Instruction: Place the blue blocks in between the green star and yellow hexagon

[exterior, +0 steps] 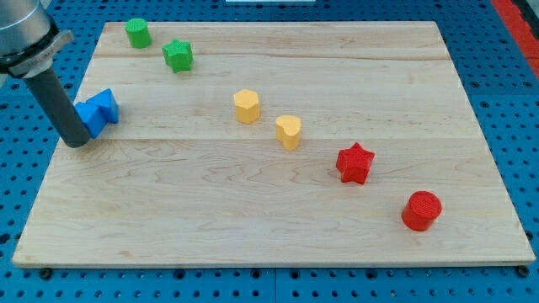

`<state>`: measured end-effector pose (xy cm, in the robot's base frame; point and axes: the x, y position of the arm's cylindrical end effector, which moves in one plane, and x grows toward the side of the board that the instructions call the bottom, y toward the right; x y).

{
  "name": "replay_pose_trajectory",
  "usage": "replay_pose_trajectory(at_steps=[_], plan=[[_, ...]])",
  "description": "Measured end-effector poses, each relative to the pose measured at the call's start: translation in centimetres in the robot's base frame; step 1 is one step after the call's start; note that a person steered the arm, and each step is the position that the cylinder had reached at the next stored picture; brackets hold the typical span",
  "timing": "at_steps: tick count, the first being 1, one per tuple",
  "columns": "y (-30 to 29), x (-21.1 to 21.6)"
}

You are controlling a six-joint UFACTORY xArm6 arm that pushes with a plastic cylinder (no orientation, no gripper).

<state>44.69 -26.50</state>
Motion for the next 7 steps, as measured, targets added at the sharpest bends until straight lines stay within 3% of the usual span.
replay_pose_trajectory(at_steps=[5, 7], plan=[[-3.9, -2.6], [-2.2, -5.7]])
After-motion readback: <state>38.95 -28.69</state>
